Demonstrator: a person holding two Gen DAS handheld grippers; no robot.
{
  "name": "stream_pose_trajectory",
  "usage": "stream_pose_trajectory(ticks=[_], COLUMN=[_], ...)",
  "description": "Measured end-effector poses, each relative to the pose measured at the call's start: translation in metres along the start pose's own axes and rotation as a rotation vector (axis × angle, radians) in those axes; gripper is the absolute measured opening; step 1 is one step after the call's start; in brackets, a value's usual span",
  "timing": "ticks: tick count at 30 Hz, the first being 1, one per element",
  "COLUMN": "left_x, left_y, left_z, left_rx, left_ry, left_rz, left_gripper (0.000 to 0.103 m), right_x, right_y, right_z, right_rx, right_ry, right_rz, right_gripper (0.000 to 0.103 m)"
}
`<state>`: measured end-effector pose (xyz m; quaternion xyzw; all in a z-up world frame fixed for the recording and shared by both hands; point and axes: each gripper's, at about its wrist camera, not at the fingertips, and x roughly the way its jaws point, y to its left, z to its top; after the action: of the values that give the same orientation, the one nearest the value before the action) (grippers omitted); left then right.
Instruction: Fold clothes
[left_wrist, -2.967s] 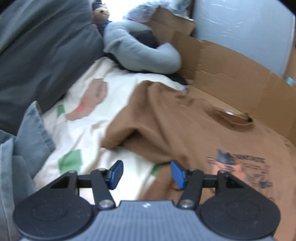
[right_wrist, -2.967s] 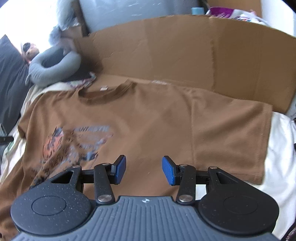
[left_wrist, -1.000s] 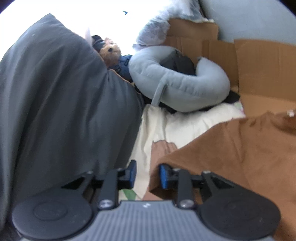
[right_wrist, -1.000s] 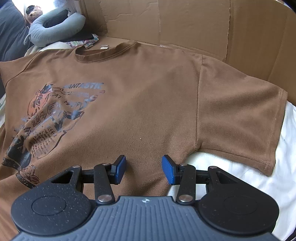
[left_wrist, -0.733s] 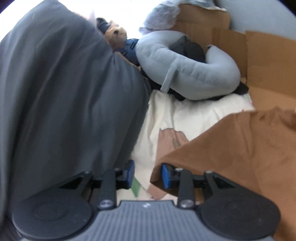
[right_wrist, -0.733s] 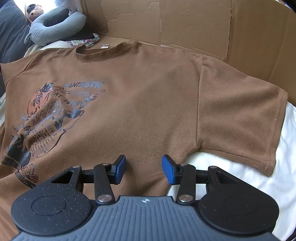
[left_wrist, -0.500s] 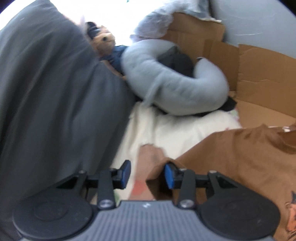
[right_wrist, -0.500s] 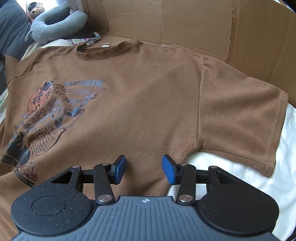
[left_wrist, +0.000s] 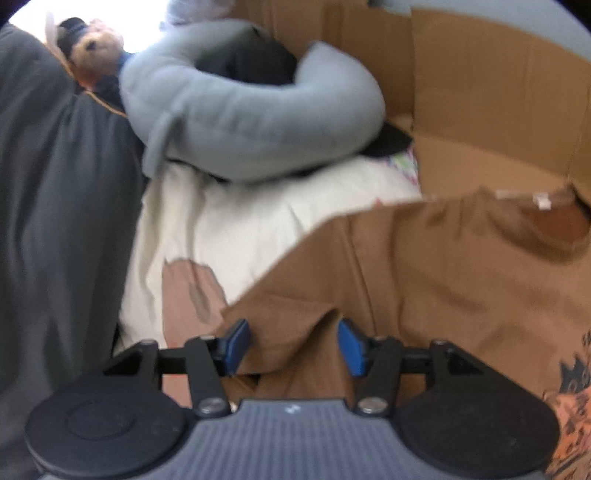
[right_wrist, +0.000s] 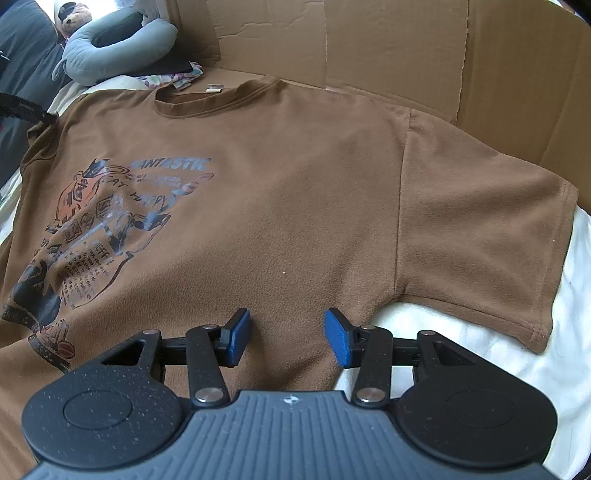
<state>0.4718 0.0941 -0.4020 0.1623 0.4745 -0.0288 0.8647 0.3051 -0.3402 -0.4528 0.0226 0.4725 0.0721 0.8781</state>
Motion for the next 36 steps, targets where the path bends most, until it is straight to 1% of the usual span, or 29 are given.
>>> stream_pose_trajectory(ticks=[3,4,7,11,12,15,21,24,26,28,29,30,31,32,35,36], left_x=[-0.001,-0.005,-0.021,-0.04,-0.043,-0.042,-0.027,-0.014,-0.007,0.002,0.006,0.01,0.012,0.012,0.002,-0.002], left_y=[-0.001,0.001,0.009,0.028,0.033,0.048,0.055,0.053,0.054,0.053,0.052,0.053,0.054,0.054,0.057,0.058], left_z=[0.0,0.0,0.002,-0.003,-0.005,-0.016,-0.042,-0.052,-0.057,-0.062,-0.064,-0.067,-0.068,-0.069,-0.067,-0.066], left_rx=[0.015,0.021,0.027,-0.02,-0.037,-0.108,-0.247,-0.284,-0.334,-0.383,-0.409,-0.45,-0.484,-0.506,-0.514,-0.516], left_ry=[0.049,0.051,0.036,0.014,0.011,0.029,0.031,0.038,0.035,0.053,0.072,0.093,0.107,0.114,0.106,0.105], left_rz=[-0.012,-0.012,-0.003,-0.006,-0.008,-0.047,-0.112,-0.123,-0.147,-0.175,-0.184,-0.204,-0.228,-0.239,-0.215,-0.214], left_gripper=[0.057,0.057,0.06,0.06,0.059,0.052,0.052,0.052,0.052,0.052,0.049,0.039,0.025,0.021,0.013,0.006], right_x=[-0.001,-0.001,-0.002,-0.003,-0.003,-0.004,-0.005,-0.005,-0.005,-0.004,-0.004,-0.004,-0.004,-0.004,-0.004,-0.005], right_y=[0.0,0.0,-0.001,-0.001,-0.001,-0.002,-0.001,0.0,0.0,0.0,0.001,0.001,0.001,0.0,-0.001,-0.001], right_z=[0.0,-0.001,-0.001,-0.002,-0.002,-0.003,-0.003,-0.004,-0.004,-0.005,-0.005,-0.004,-0.004,-0.004,-0.005,-0.005], right_rx=[0.0,0.002,0.01,0.011,0.011,0.009,0.007,0.002,-0.004,-0.006,-0.007,-0.008,-0.008,-0.008,-0.008,-0.007], right_ry=[0.001,0.001,0.002,0.003,0.003,0.004,0.006,0.008,0.007,0.008,0.008,0.009,0.009,0.009,0.007,0.006], right_rz=[0.003,0.005,0.008,0.01,0.01,0.011,0.007,0.007,0.005,0.004,0.003,0.003,0.003,0.004,0.009,0.01], right_gripper=[0.052,0.052,0.052,0.052,0.052,0.052,0.052,0.052,0.052,0.052,0.052,0.052,0.052,0.052,0.052,0.052])
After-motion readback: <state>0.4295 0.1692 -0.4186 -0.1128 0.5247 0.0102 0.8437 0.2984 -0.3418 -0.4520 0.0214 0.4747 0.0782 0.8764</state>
